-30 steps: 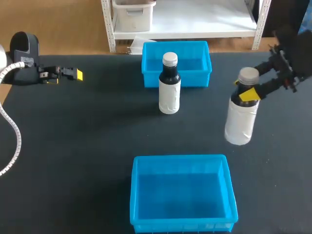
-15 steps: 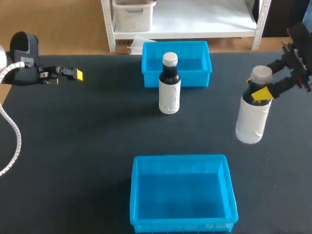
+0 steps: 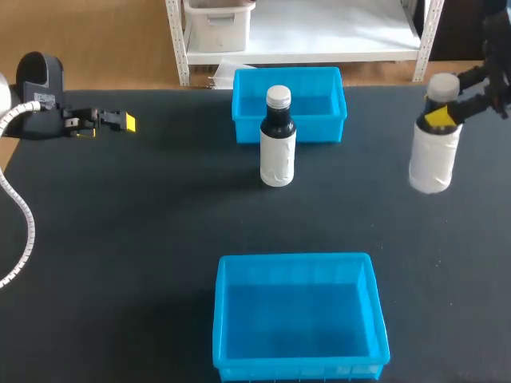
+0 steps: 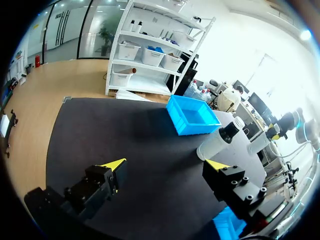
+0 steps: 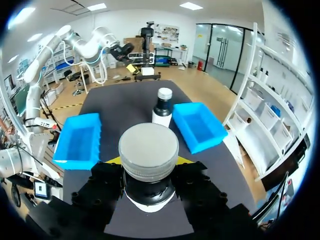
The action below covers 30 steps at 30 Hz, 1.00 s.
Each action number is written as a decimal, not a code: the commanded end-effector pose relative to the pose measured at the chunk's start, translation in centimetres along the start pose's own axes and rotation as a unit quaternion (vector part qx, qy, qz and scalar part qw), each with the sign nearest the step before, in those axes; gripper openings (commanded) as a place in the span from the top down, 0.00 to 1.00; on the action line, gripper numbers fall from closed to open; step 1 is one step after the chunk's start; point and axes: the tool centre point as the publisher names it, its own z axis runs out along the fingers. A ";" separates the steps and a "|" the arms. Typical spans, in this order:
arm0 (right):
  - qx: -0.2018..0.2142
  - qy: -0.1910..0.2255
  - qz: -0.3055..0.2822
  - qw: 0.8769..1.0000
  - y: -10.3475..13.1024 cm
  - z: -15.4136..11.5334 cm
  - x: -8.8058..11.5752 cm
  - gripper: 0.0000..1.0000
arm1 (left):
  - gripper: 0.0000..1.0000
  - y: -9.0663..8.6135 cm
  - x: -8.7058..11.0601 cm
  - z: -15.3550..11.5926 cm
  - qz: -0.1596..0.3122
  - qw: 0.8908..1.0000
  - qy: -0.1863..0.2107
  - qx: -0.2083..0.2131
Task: Pick up the bottle, and place it in the far bin if it is heavy, or in the near bin if it is light.
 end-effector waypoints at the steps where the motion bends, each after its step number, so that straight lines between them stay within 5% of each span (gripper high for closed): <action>1: 0.003 -0.005 0.011 1.000 -2.5 0.6 -0.6 0.58 | 0.00 0.0 0.0 0.0 0.000 1.000 0.000 0.000; 15: 0.006 -0.024 0.035 0.999 -9.2 3.5 -4.0 0.55 | 0.00 0.0 0.0 0.0 0.000 1.000 0.000 0.000; 30: 0.019 -0.028 0.033 0.999 -15.4 8.7 -10.4 0.54 | 0.00 0.0 0.0 0.0 0.000 1.000 0.000 0.000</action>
